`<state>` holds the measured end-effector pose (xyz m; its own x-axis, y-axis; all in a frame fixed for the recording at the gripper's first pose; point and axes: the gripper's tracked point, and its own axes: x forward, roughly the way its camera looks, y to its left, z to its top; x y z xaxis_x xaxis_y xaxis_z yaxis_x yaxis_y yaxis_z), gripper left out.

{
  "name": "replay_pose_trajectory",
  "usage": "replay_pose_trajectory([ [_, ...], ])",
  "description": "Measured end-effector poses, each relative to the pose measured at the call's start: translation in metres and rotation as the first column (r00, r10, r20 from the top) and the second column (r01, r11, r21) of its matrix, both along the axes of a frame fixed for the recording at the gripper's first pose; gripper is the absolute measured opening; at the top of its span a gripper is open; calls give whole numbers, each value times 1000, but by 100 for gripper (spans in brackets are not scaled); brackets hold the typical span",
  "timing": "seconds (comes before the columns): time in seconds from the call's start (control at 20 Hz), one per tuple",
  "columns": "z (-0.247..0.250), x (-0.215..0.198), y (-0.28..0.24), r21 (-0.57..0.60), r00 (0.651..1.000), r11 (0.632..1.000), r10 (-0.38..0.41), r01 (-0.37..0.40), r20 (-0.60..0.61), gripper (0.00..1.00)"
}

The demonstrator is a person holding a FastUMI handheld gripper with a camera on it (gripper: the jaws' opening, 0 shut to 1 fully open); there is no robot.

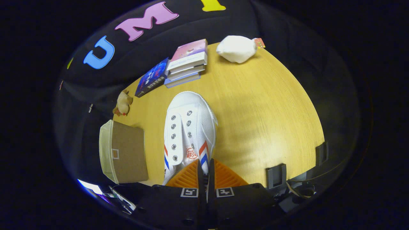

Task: Open the storage box then place both shoes into the box .Put the left shoe in first, then the right shoe, with the right side of both shoes facing outward in a uniform manner.

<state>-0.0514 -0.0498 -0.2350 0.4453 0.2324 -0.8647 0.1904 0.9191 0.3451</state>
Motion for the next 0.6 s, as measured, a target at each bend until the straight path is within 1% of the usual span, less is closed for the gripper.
replay_pose_trajectory([
  [0.15, 38, 8, 64, 54, 999, 998, 17, -19, 37, 6],
  [0.35, 80, 15, 155, 199, 998, 980, 11, -23, 60, 5],
  [0.45, 92, 12, 191, 252, 998, 967, 17, -30, 53, 5],
  [0.6, 98, 13, 237, 268, 998, 963, 21, -35, 54, 5],
])
